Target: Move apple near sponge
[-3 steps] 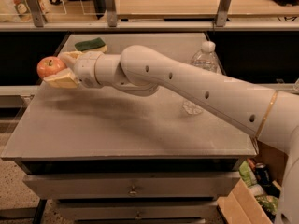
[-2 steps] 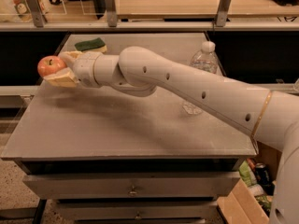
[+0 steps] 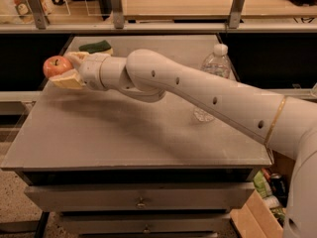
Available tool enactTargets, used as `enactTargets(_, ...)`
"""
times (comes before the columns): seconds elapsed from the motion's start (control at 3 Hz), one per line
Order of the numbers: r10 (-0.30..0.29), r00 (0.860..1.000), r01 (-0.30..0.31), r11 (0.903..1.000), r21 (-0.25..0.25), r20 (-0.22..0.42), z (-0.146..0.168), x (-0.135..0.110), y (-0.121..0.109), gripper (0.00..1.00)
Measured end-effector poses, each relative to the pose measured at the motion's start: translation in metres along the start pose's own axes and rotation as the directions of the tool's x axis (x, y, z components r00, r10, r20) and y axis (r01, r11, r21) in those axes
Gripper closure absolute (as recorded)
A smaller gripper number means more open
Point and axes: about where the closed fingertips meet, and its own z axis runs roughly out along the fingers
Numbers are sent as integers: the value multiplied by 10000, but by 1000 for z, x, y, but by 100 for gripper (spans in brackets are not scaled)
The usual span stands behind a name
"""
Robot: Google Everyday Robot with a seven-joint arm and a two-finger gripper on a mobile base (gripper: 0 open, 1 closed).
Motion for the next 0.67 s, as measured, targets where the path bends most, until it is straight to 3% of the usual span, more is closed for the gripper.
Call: enactTargets(0.67, -70, 10000, 71, 9988, 492, -18, -2, 0, -16, 100)
